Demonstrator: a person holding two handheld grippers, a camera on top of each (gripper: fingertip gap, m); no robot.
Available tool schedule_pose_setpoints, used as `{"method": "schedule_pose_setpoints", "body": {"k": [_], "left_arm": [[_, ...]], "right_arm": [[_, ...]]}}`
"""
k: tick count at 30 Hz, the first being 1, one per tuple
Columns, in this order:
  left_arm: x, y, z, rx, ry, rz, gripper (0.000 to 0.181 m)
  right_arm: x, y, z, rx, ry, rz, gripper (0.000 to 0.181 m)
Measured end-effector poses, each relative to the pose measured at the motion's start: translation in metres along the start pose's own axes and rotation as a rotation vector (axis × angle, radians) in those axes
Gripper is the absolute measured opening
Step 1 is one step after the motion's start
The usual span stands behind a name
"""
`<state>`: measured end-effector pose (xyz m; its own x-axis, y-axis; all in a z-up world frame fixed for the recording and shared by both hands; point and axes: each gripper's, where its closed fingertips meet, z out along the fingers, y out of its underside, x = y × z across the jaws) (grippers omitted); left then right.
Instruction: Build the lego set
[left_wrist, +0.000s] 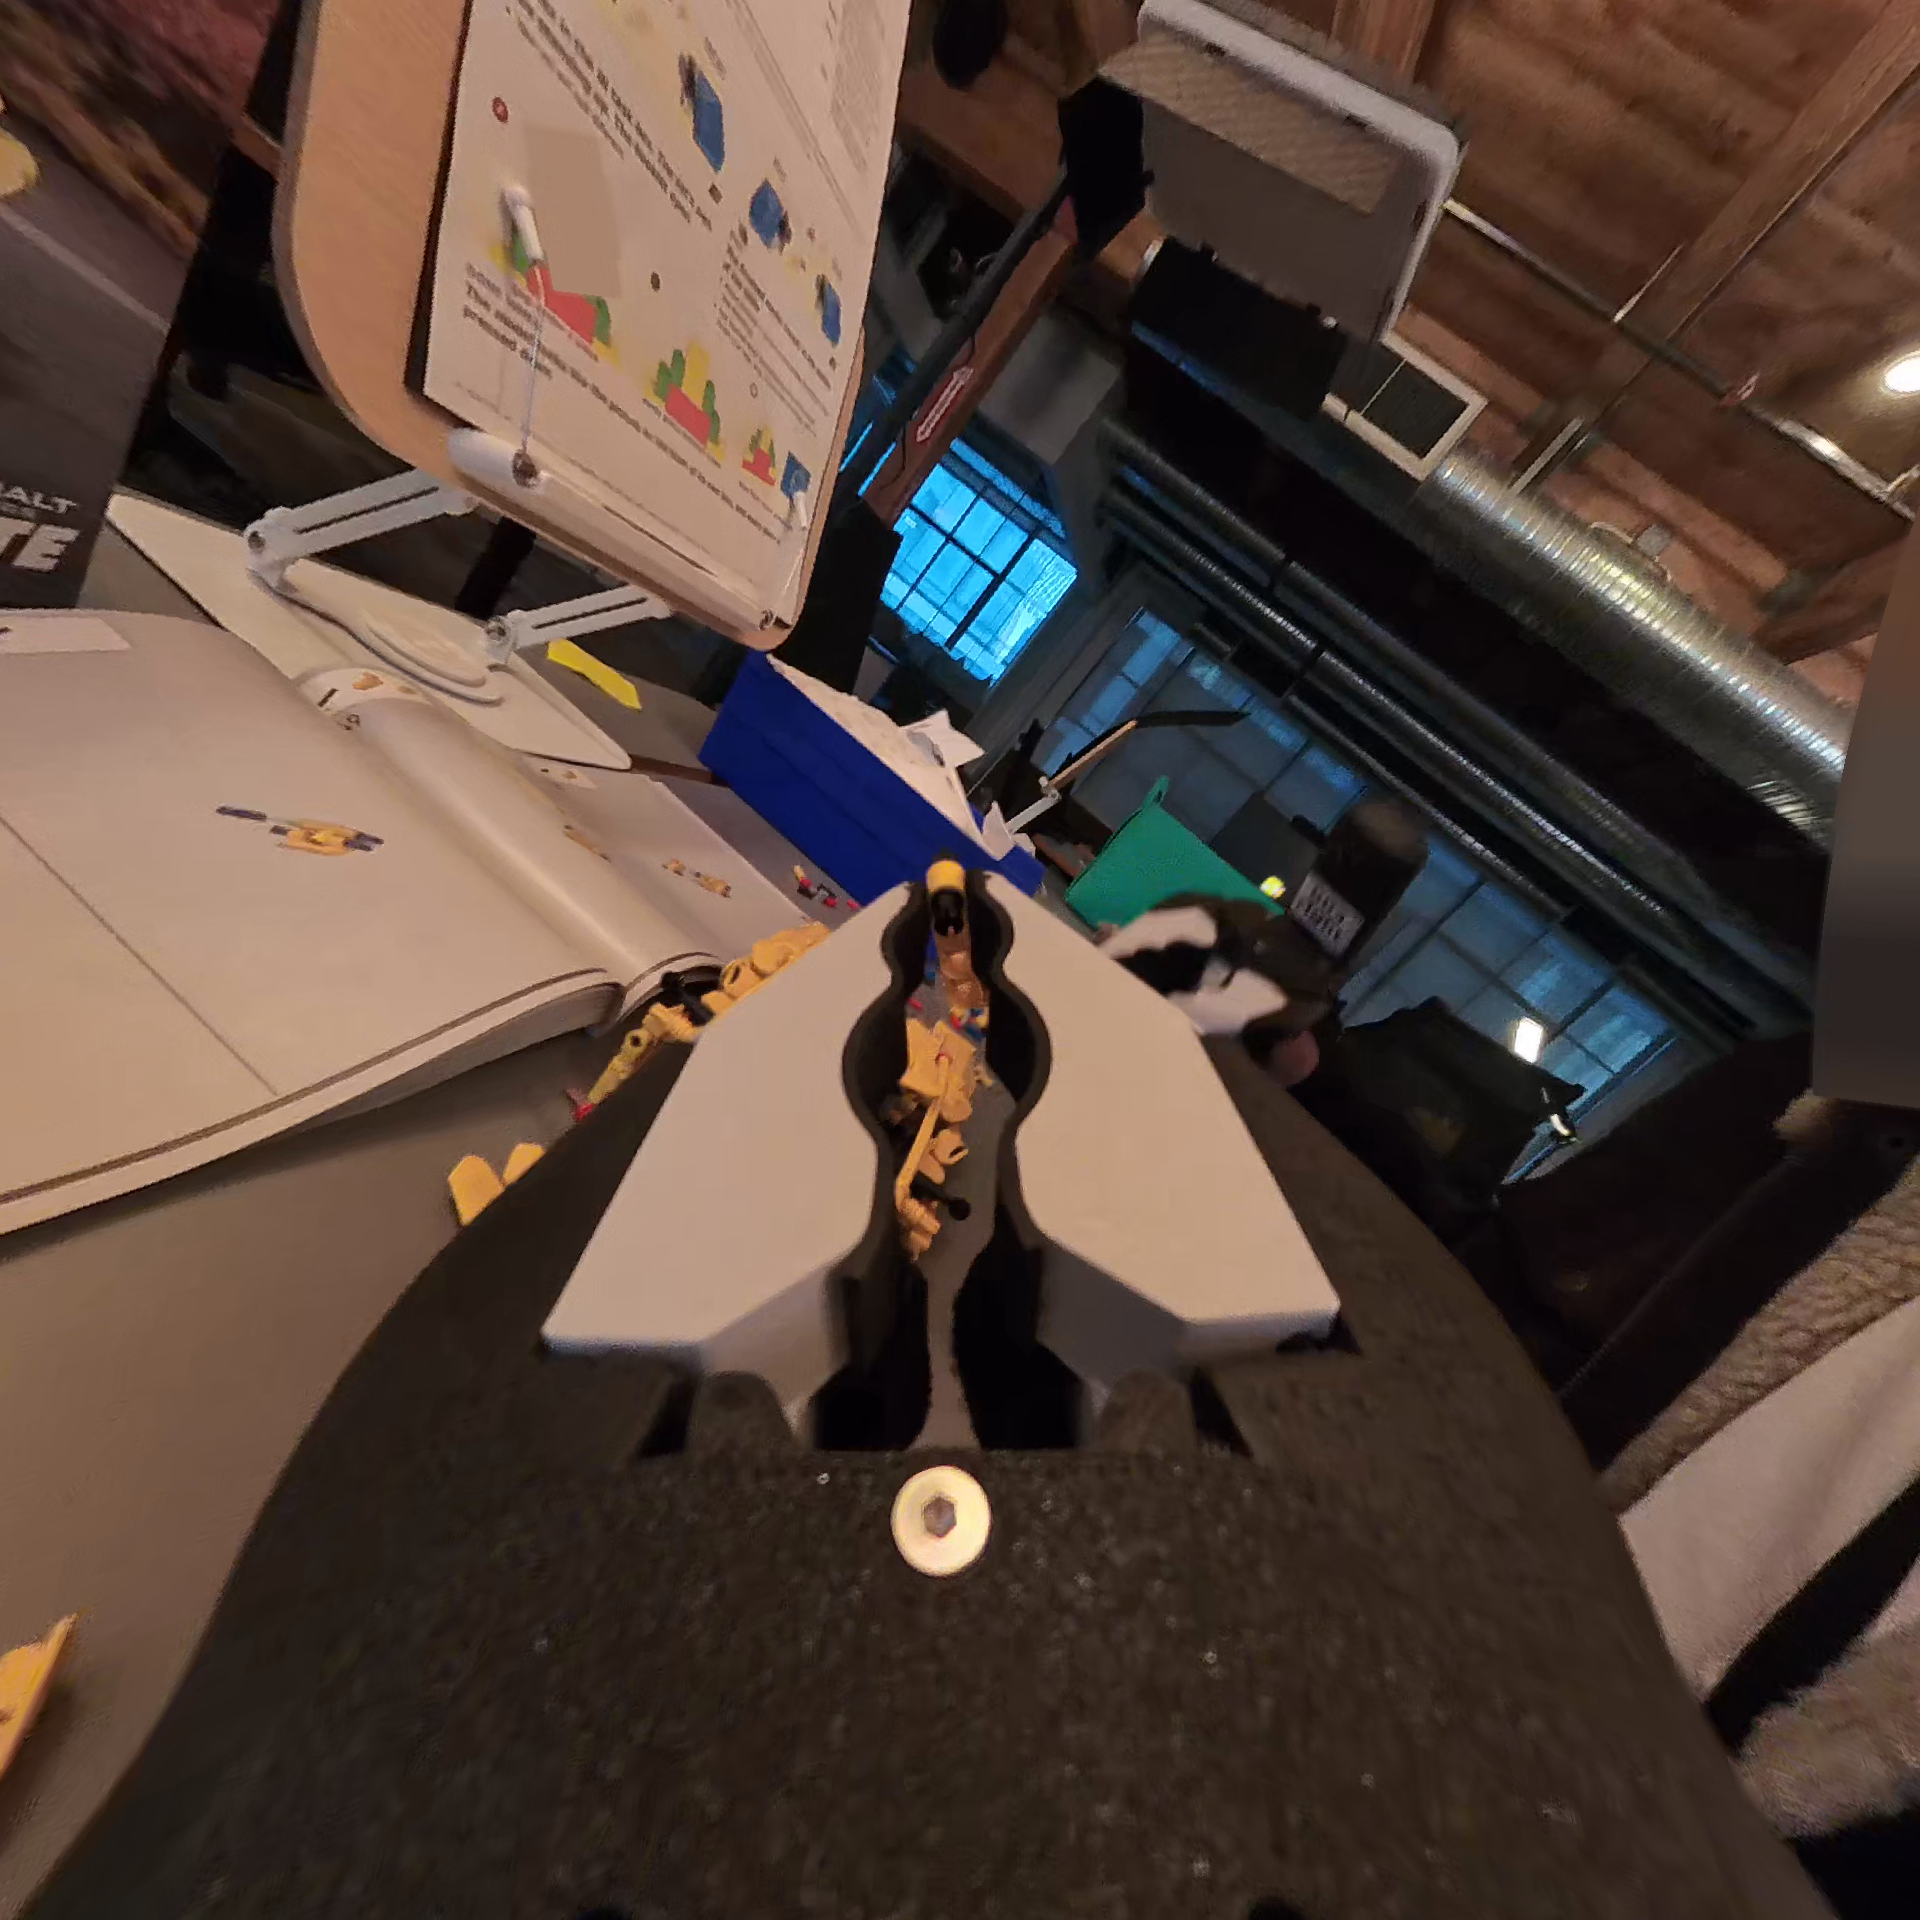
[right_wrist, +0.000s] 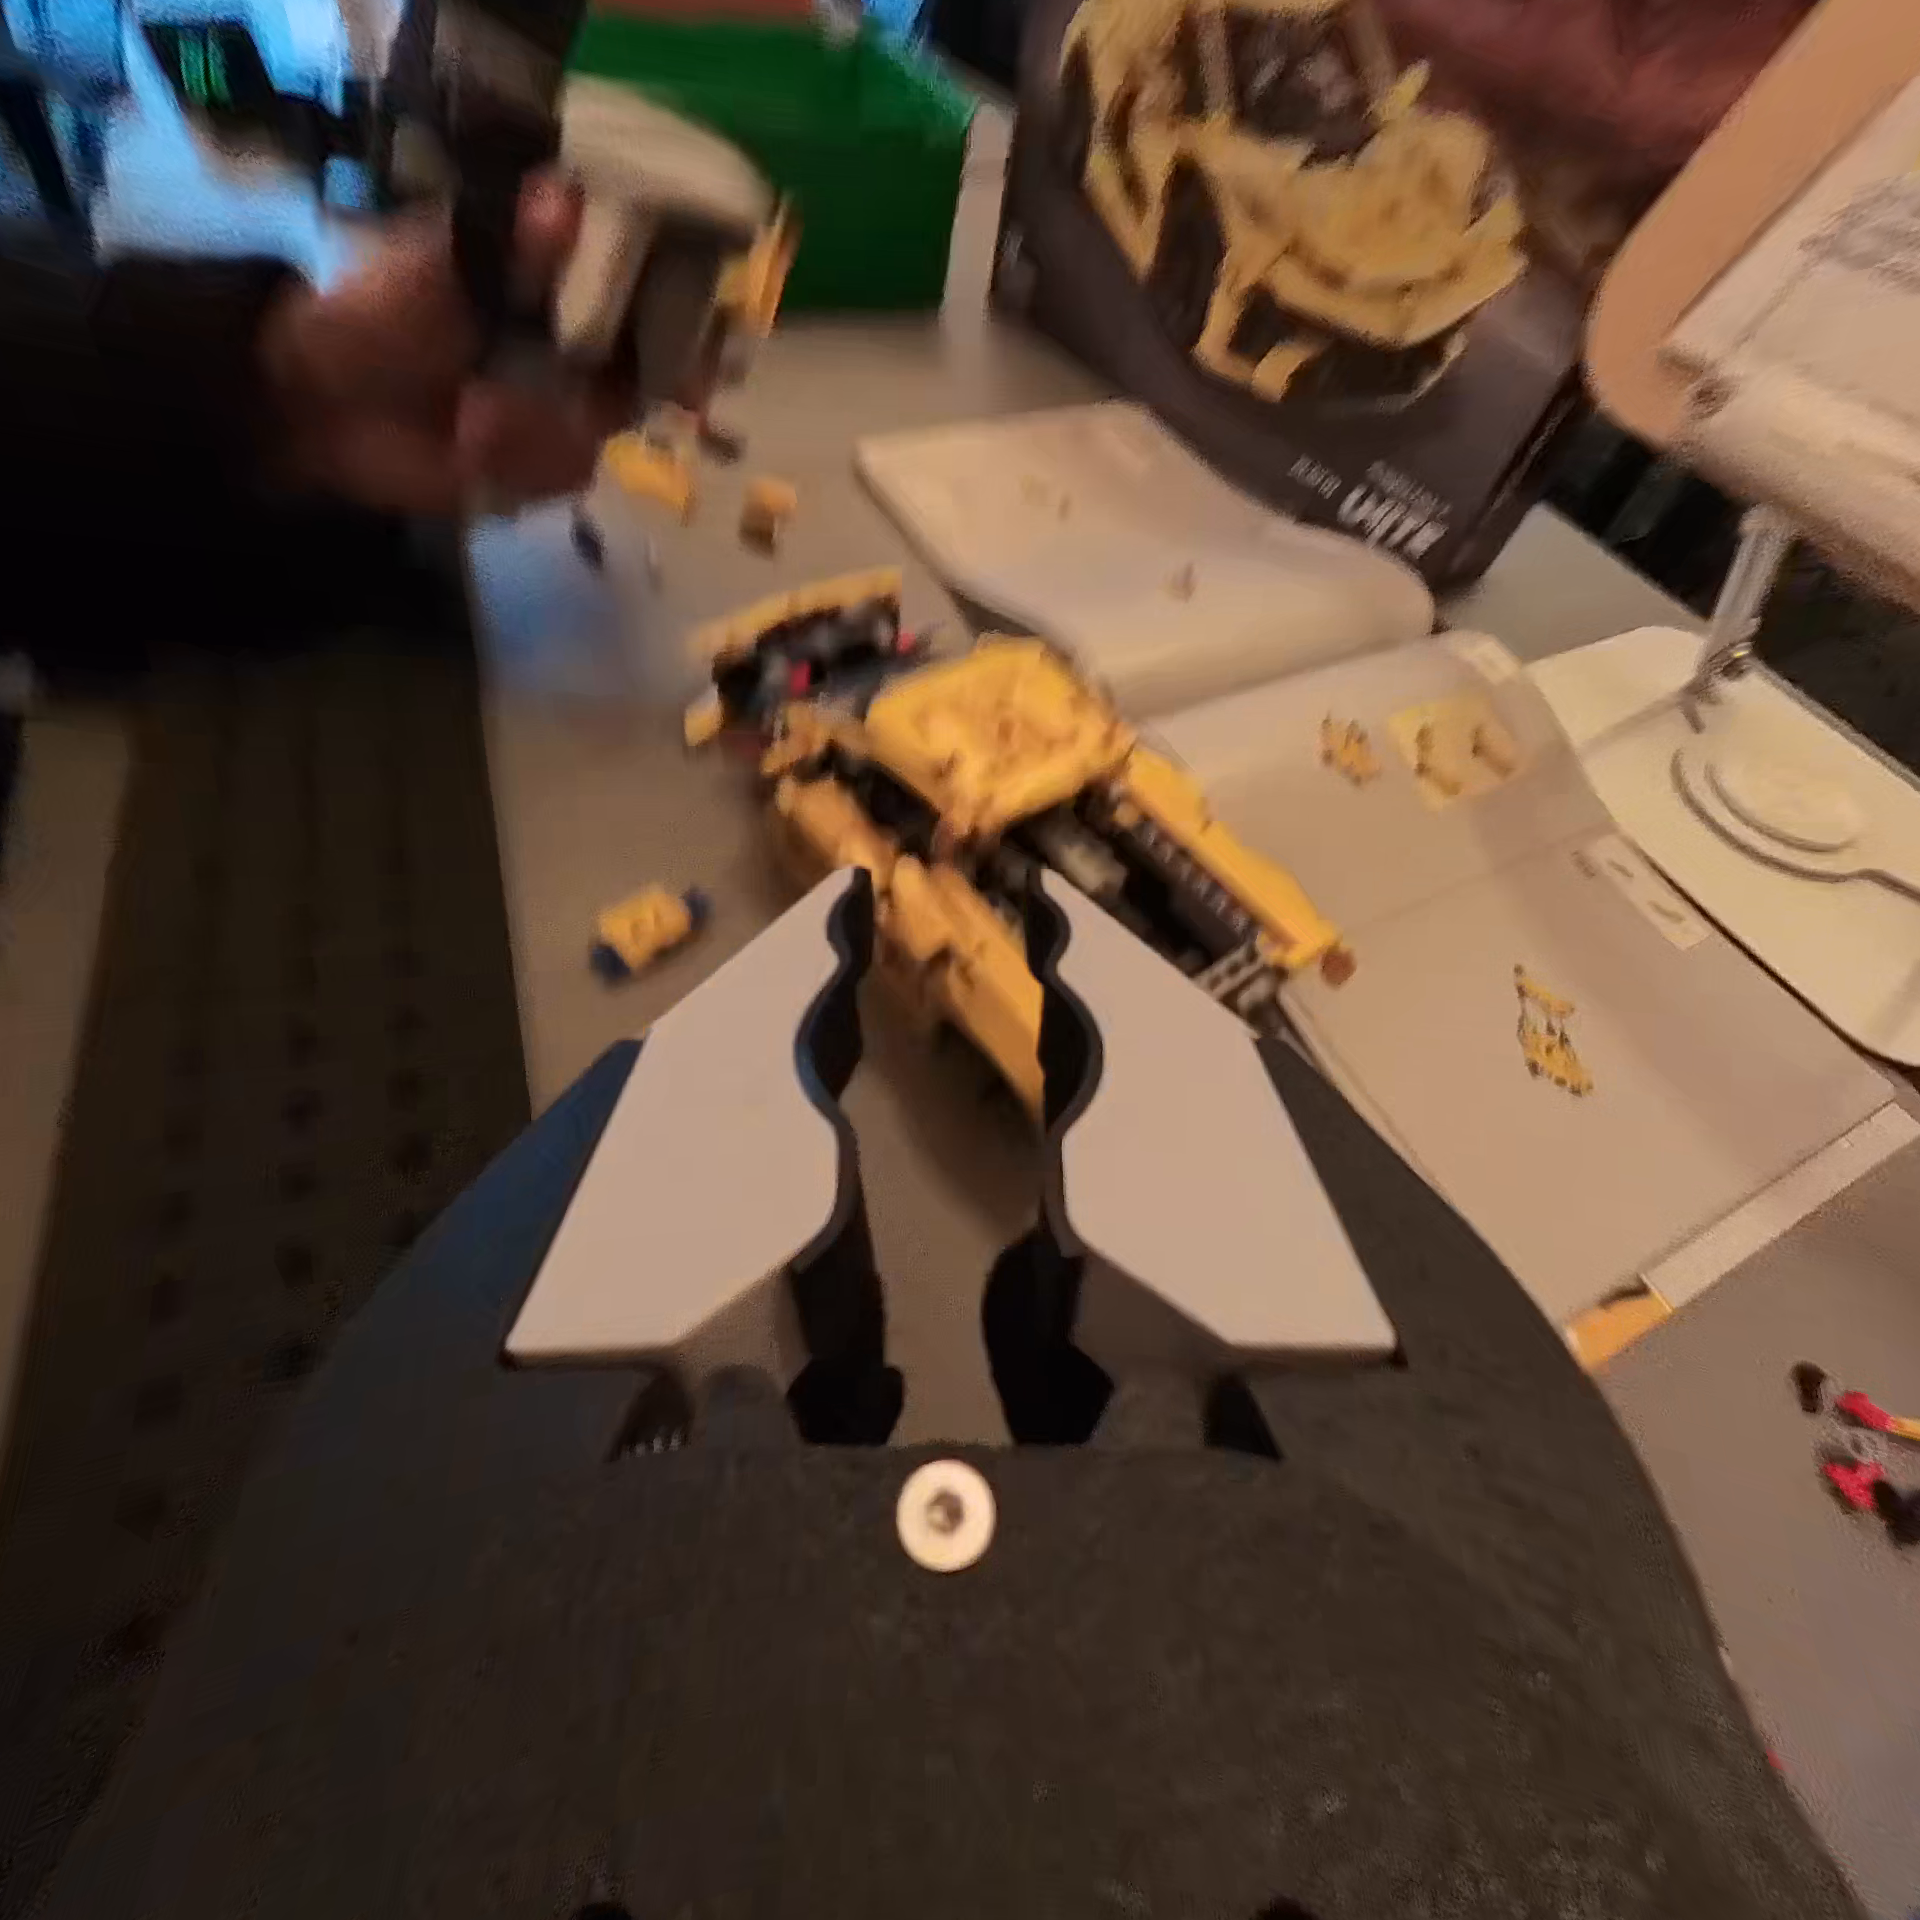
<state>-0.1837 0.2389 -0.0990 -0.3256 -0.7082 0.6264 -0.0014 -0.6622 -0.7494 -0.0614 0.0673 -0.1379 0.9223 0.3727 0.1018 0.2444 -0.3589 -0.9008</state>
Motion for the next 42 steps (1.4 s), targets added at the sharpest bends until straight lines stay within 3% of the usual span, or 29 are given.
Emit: {"method": "schedule_pose_setpoints", "body": {"k": [3,8,12,15,19,21,24,29,32,34,42], "left_arm": [[0.004,-0.001,-0.001,0.017,0.045,-0.039,0.007],[0.007,0.004,0.001,-0.007,0.067,-0.062,0.007],[0.019,0.019,0.008,-0.087,0.125,-0.046,0.007],[0.047,0.028,0.013,-0.135,0.201,0.126,0.007],[0.072,0.073,0.023,-0.325,0.282,0.264,0.007],[0.071,0.092,0.026,-0.416,0.279,0.263,0.007],[0.064,0.107,0.027,-0.487,0.259,0.200,0.007],[0.063,0.112,0.027,-0.513,0.271,0.117,0.007],[0.068,0.118,0.026,-0.531,0.286,0.182,0.007],[0.066,0.123,0.026,-0.556,0.272,0.205,0.007],[0.057,0.128,0.026,-0.587,0.230,0.177,0.007]], "right_arm": [[-0.039,0.050,-0.004,-0.129,-0.159,-0.087,0.022],[-0.068,0.084,0.007,-0.226,-0.278,-0.101,0.026],[-0.081,0.090,0.019,-0.264,-0.387,-0.113,0.025],[-0.081,0.101,0.024,-0.334,-0.415,-0.121,0.025],[-0.082,0.102,0.032,-0.338,-0.409,-0.165,0.021],[-0.079,0.101,0.035,-0.326,-0.366,-0.218,0.007],[-0.073,0.093,0.040,-0.317,-0.310,-0.293,0.007],[-0.068,0.012,0.056,-0.067,-0.129,-0.411,0.007],[-0.076,-0.014,0.063,-0.015,-0.146,-0.379,0.007],[-0.080,-0.021,0.066,-0.033,-0.175,-0.334,0.007],[-0.084,-0.017,0.076,-0.105,-0.120,-0.555,0.007]]}}
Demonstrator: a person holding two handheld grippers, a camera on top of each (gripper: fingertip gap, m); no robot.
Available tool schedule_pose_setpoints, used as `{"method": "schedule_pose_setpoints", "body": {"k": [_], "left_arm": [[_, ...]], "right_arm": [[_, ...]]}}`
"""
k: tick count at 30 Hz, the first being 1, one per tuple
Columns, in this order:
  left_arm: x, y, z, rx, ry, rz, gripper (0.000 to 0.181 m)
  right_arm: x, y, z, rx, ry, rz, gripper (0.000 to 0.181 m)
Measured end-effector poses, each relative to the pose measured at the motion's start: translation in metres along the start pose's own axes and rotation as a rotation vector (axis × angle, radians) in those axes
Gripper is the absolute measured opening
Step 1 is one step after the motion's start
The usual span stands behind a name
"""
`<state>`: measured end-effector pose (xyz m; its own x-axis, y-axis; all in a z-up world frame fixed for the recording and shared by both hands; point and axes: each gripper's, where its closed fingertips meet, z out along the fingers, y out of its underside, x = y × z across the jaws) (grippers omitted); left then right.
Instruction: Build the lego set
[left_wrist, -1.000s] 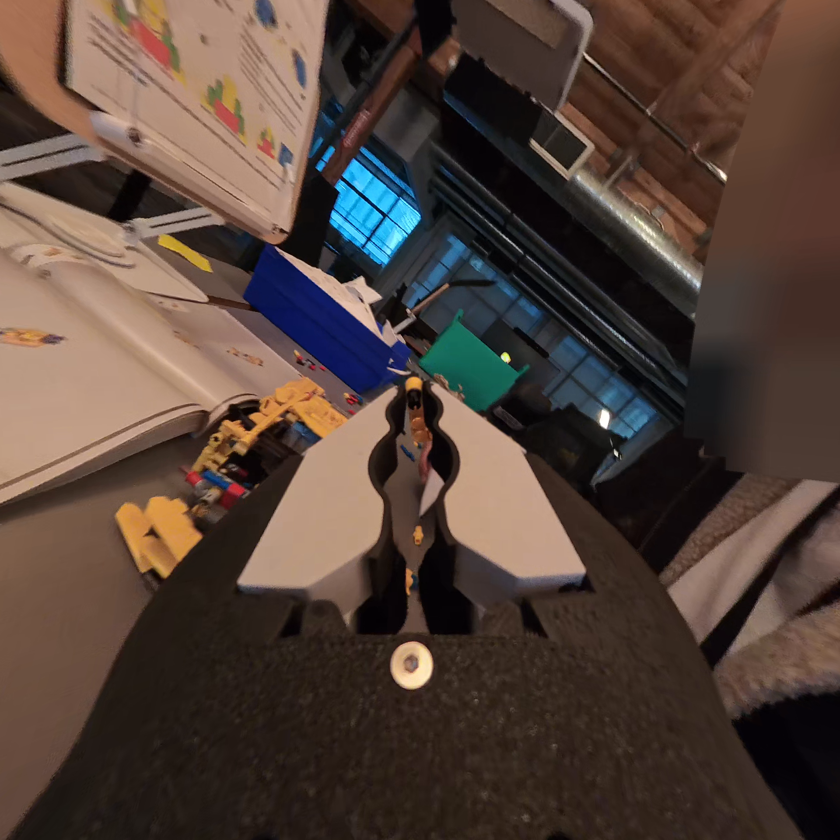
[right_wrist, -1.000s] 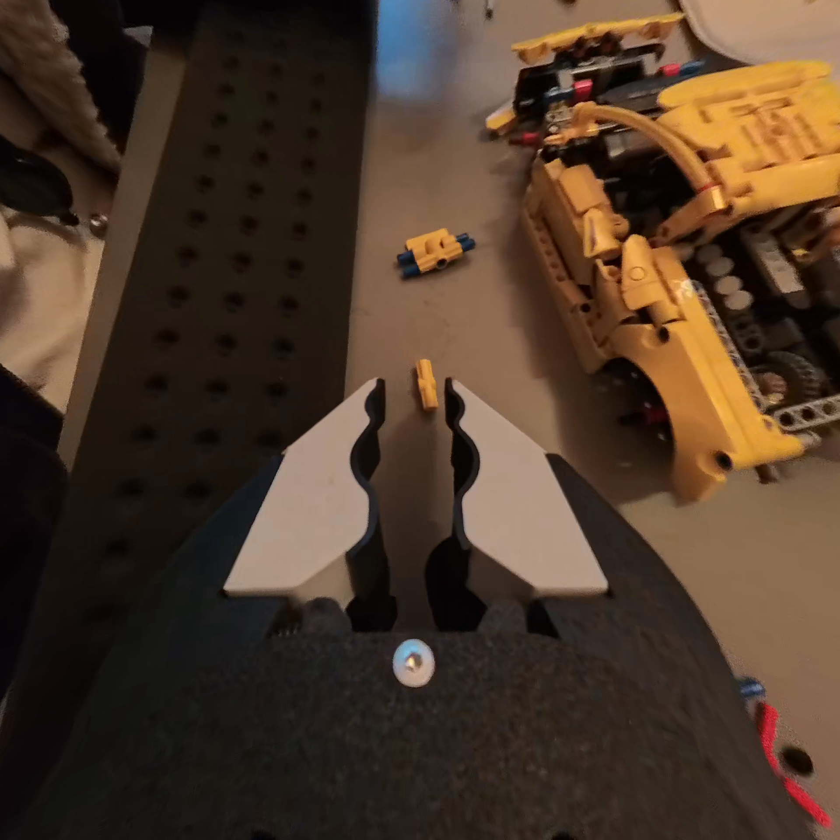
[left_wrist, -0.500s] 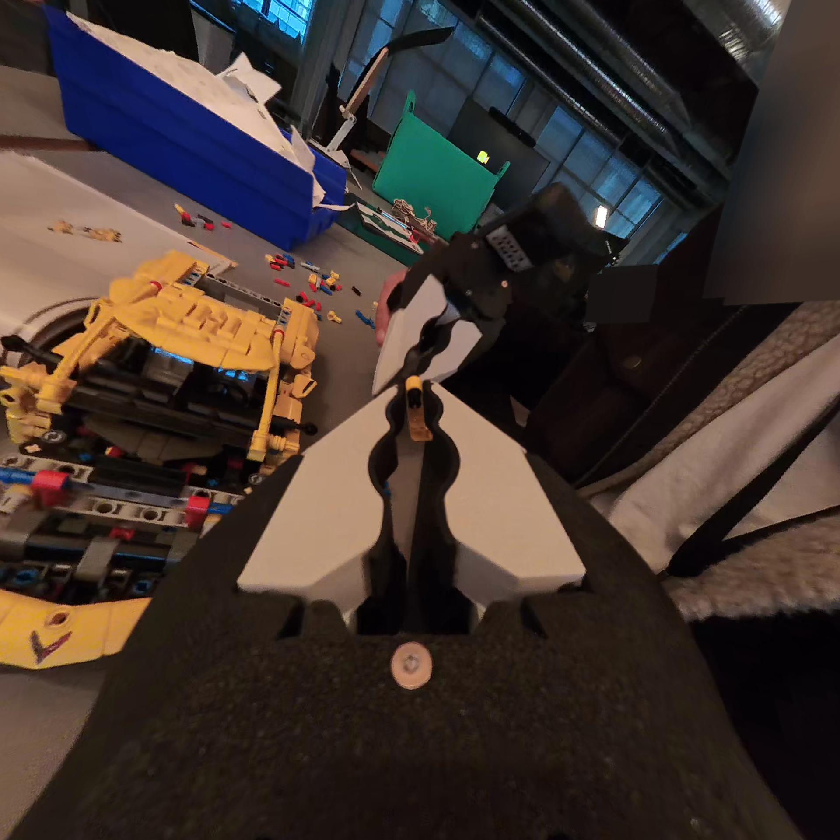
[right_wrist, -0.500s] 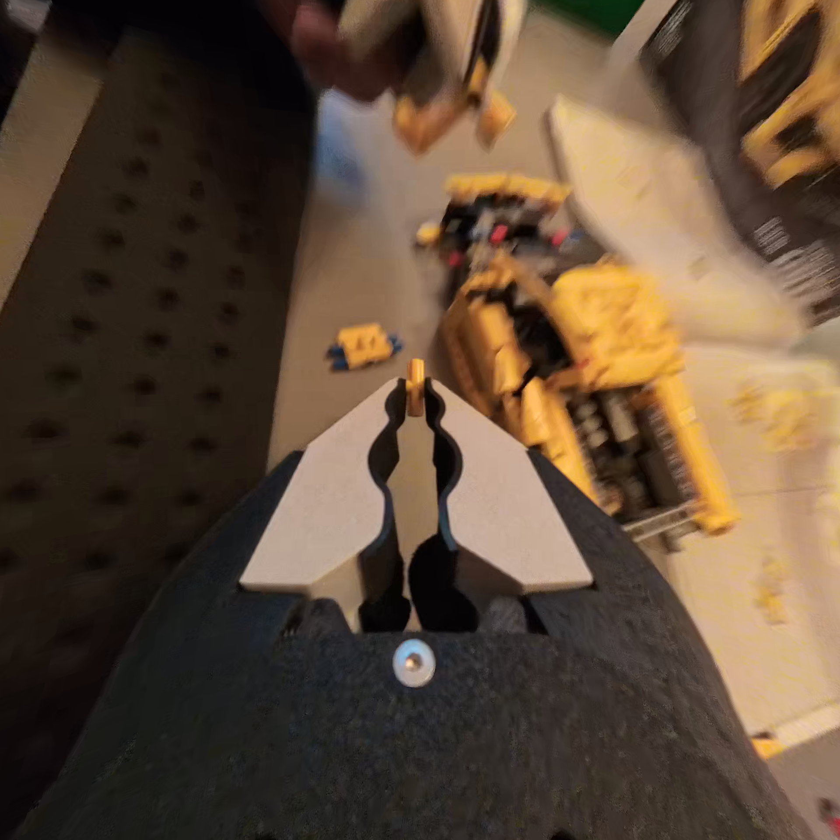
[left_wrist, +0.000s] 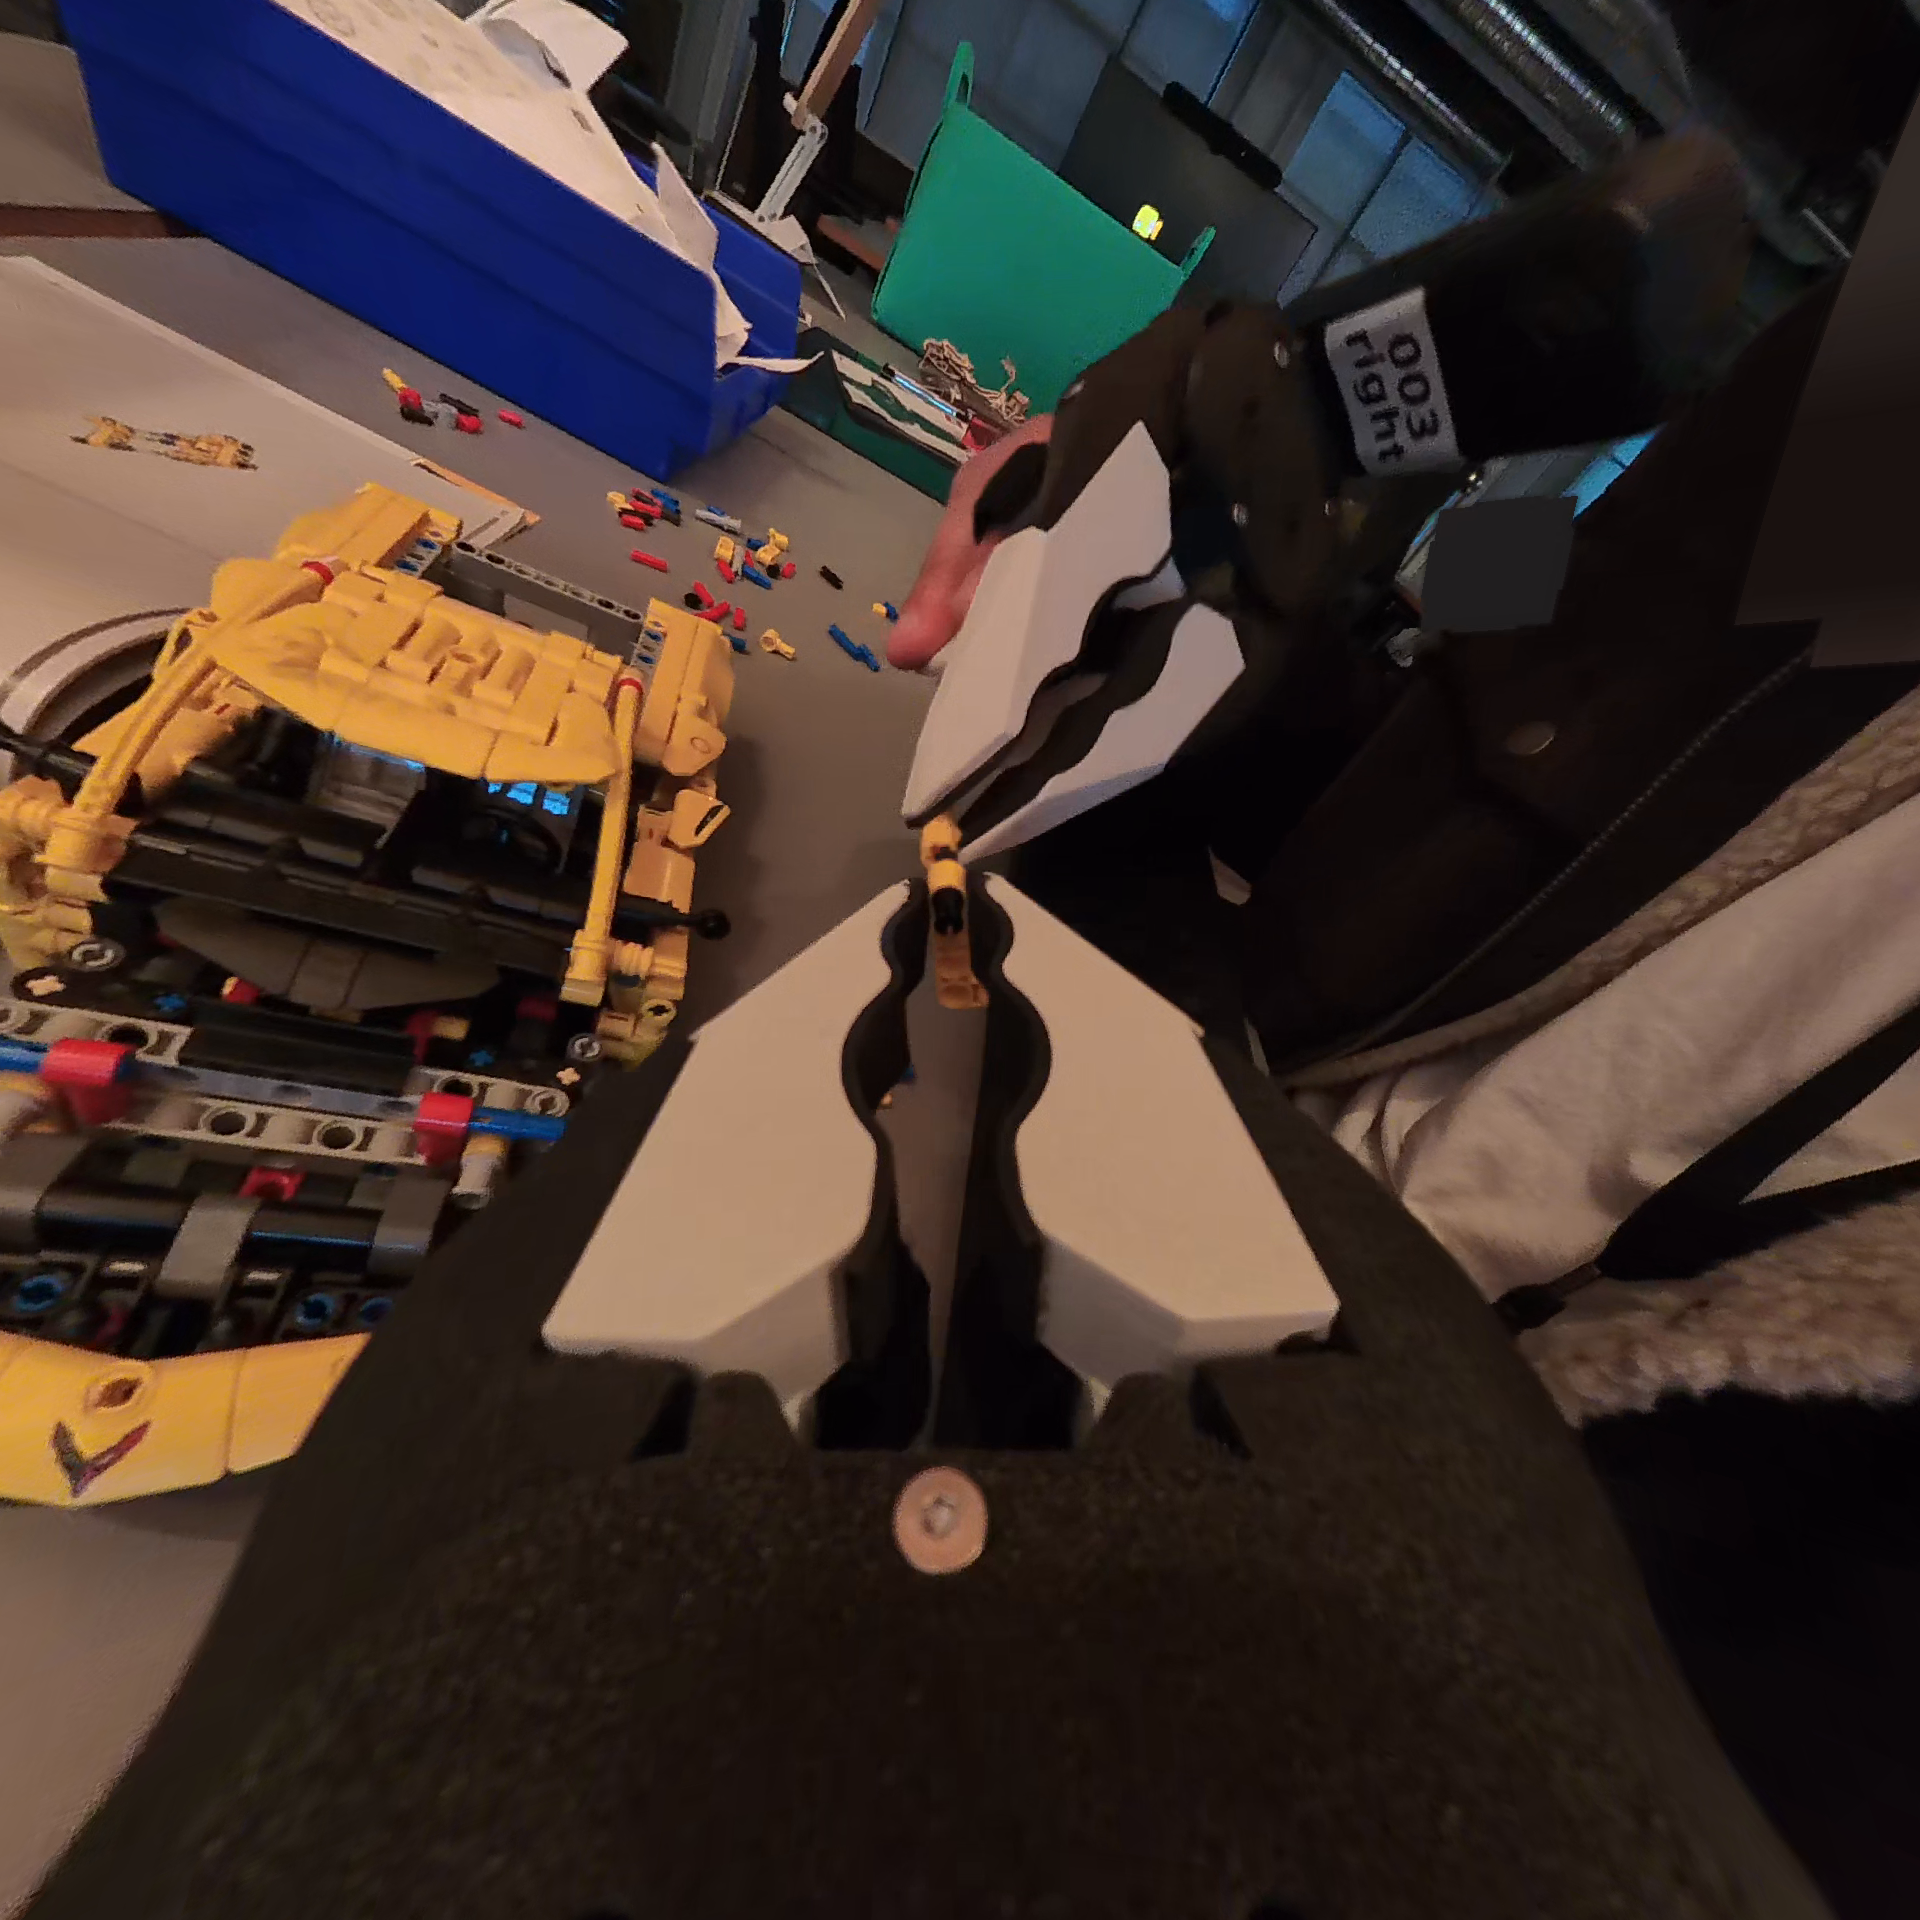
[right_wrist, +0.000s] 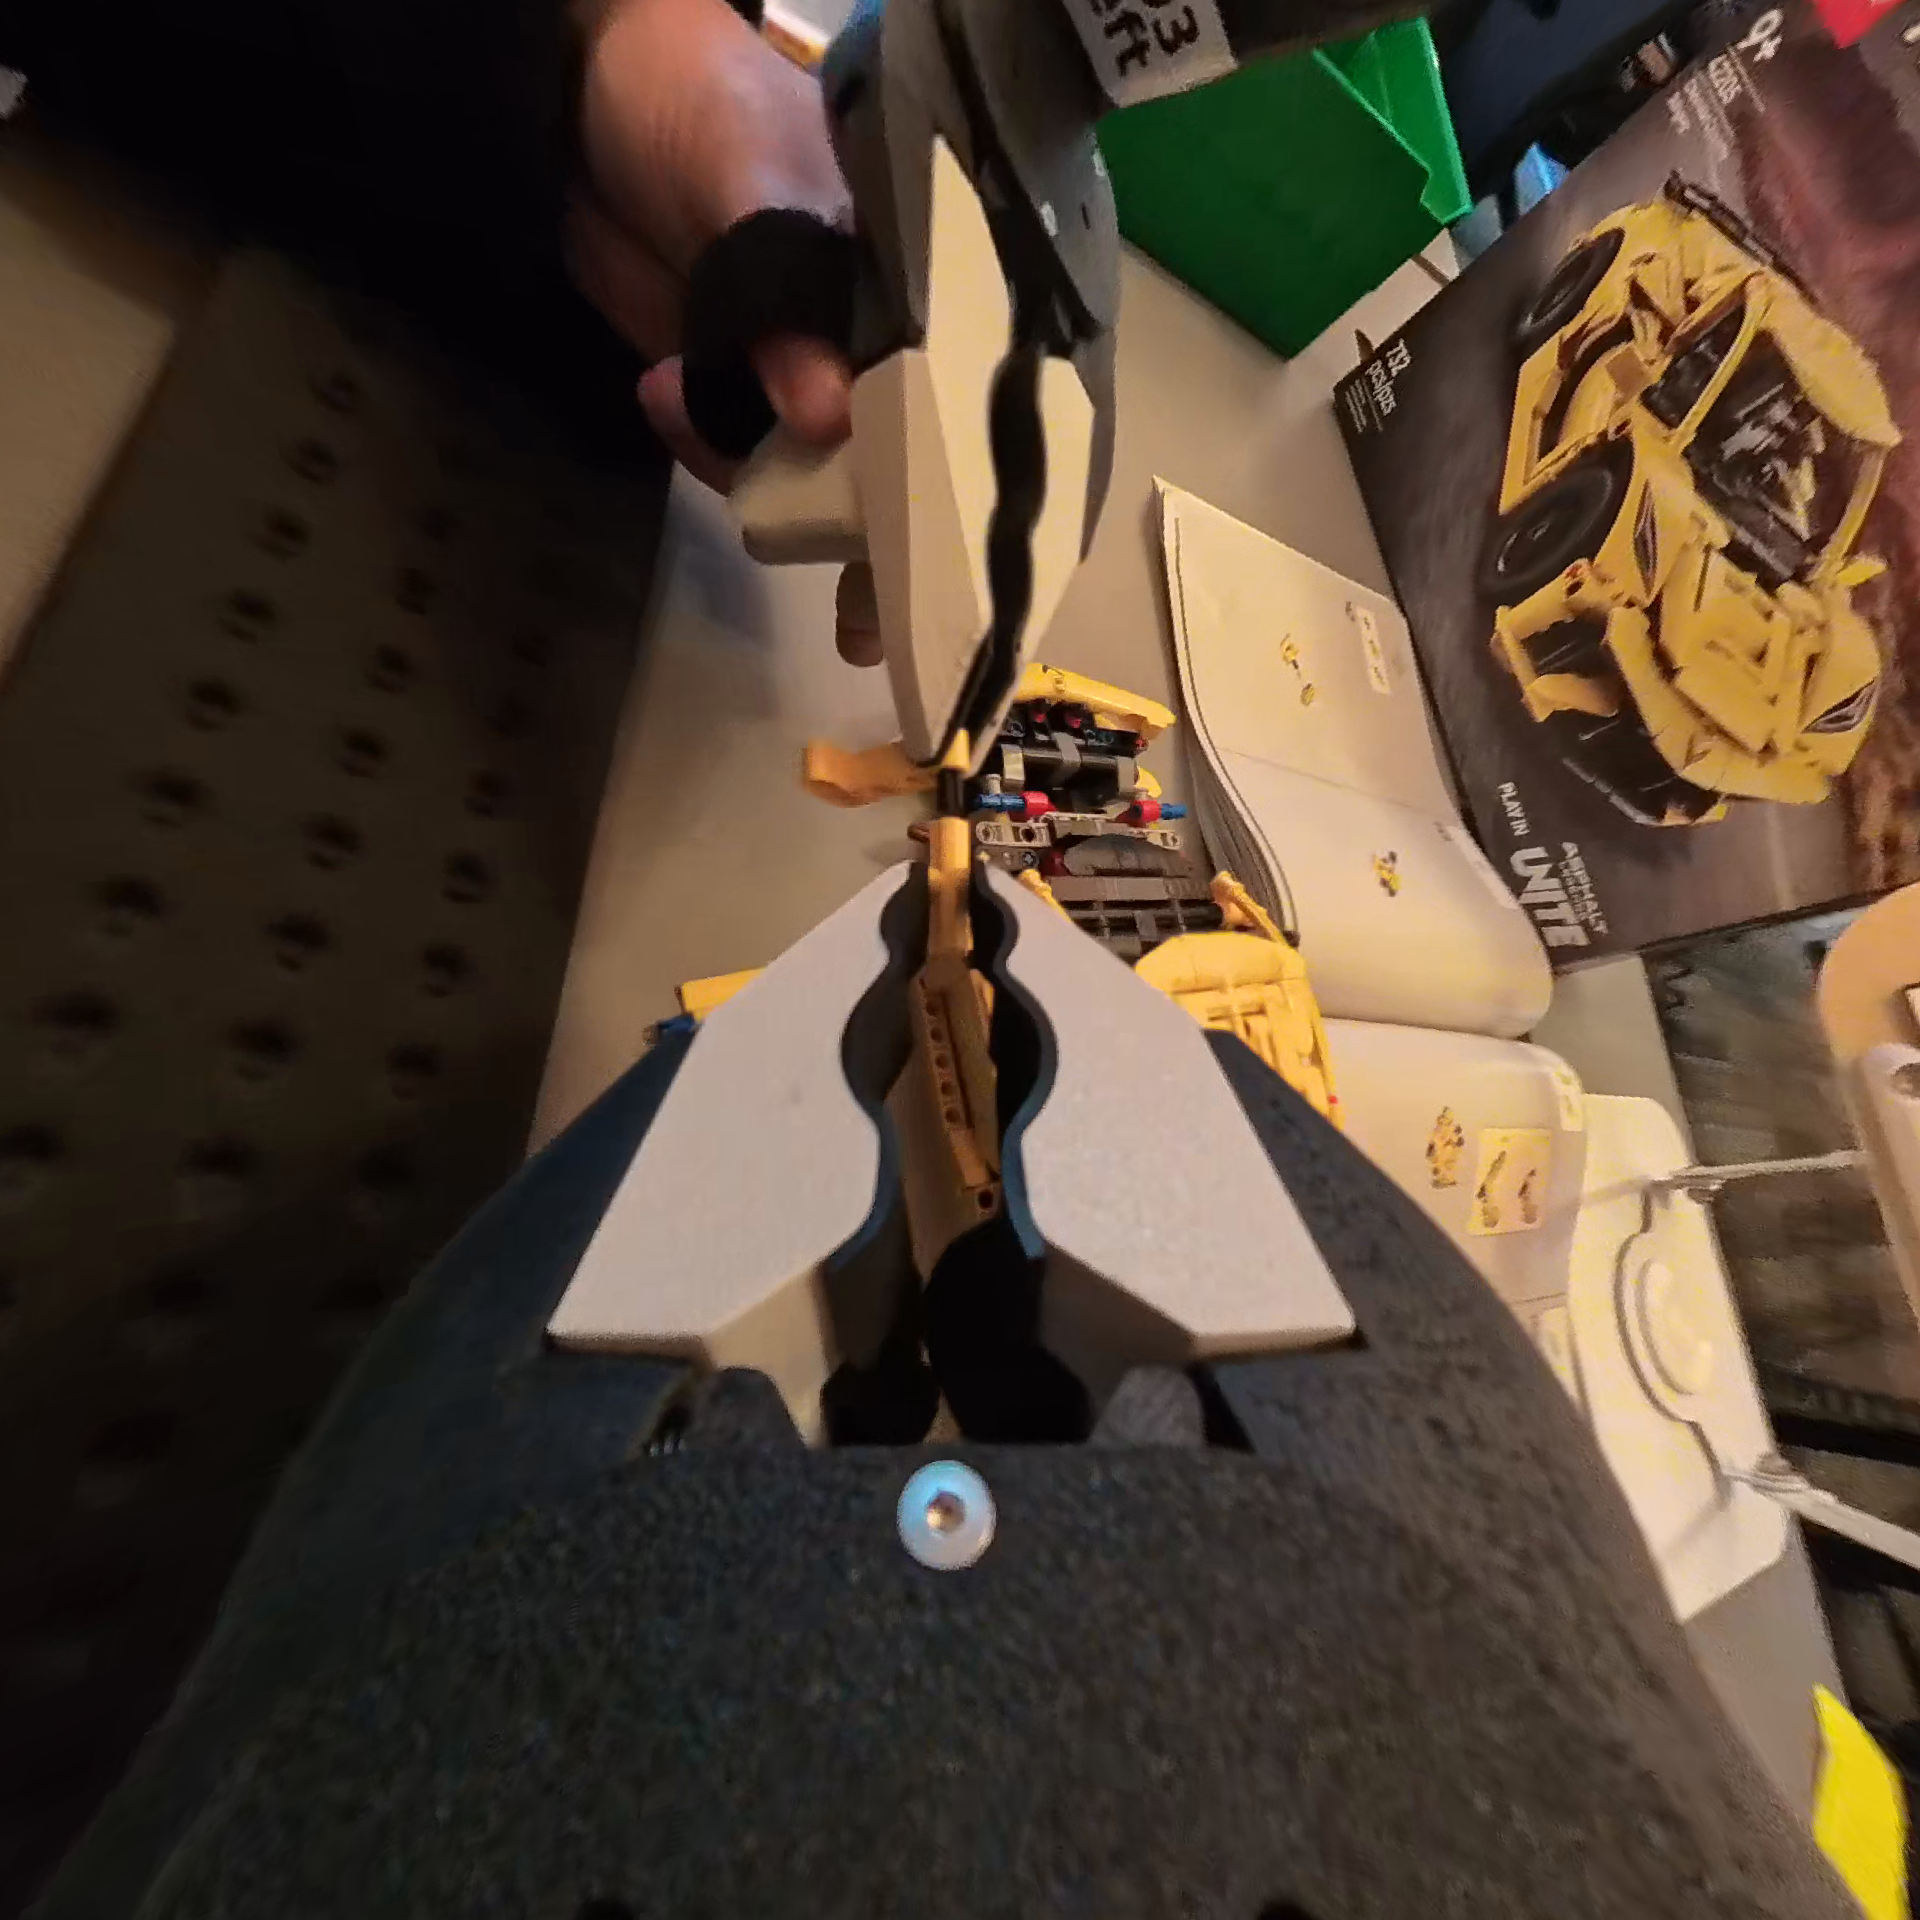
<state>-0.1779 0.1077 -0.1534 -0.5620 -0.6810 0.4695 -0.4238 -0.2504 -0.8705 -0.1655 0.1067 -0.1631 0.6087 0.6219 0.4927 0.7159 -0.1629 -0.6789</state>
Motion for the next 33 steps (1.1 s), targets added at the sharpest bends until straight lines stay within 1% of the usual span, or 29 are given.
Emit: {"method": "schedule_pose_setpoints", "body": {"k": [7,13,16,18,22,26,33], "left_arm": [[-0.003,-0.002,-0.002,0.015,0.003,-0.039,0.007],[-0.009,-0.004,-0.005,0.056,0.048,-0.189,0.007],[-0.011,-0.003,-0.006,0.058,0.051,-0.216,0.007],[-0.011,-0.001,-0.006,0.051,0.055,-0.232,0.007],[-0.010,0.002,-0.004,0.031,0.061,-0.229,0.006],[-0.012,0.006,-0.002,0.008,0.050,-0.240,0.007],[-0.011,0.007,-0.001,-0.007,0.054,-0.244,0.007]], "right_arm": [[0.003,-0.002,0.003,-0.017,0.076,-0.110,0.006],[0.009,-0.003,0.007,-0.038,0.206,-0.234,0.006],[0.010,-0.001,0.009,-0.041,0.238,-0.264,0.006],[0.010,-0.002,0.009,-0.043,0.236,-0.271,0.006],[0.006,-0.001,0.009,-0.018,0.184,-0.211,0.006],[0.003,0.002,0.011,-0.061,0.169,-0.223,0.006],[0.001,0.002,0.012,-0.052,0.156,-0.214,0.006]]}}
